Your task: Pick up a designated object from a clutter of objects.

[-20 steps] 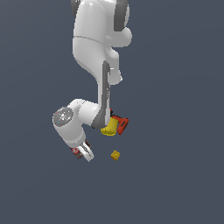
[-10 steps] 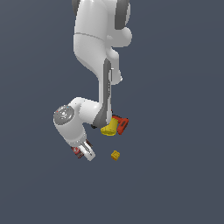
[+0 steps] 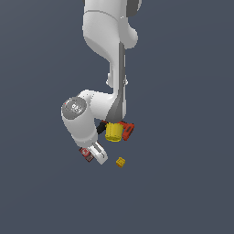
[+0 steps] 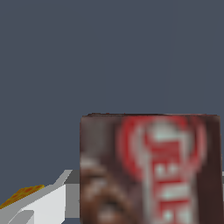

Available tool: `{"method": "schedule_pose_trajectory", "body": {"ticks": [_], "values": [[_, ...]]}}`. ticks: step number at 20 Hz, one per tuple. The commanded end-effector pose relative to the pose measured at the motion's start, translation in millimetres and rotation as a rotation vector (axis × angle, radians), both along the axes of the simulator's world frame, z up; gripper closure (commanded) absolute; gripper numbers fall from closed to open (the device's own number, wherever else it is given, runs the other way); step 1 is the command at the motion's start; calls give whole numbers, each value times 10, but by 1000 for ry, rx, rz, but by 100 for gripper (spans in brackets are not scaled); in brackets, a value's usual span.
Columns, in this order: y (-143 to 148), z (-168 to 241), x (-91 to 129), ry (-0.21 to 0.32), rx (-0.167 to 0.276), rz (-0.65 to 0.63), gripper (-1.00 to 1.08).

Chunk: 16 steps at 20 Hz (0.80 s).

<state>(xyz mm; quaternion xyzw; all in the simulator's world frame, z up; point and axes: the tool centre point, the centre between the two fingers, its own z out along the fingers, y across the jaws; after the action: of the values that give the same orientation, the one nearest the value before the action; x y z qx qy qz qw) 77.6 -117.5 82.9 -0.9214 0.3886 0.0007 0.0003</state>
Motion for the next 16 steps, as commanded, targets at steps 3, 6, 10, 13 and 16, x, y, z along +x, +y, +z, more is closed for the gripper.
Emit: {"method": "schedule_pose_trajectory", "body": {"ticks": [3, 6, 10, 13, 16], "values": [[306, 451, 13, -1, 0, 0, 108], [521, 773, 24, -1, -1, 0, 108], [806, 1200, 41, -1, -2, -1, 108], [1018, 1518, 56, -1, -3, -1, 108], [1227, 1830, 74, -1, -3, -1, 108]]}}
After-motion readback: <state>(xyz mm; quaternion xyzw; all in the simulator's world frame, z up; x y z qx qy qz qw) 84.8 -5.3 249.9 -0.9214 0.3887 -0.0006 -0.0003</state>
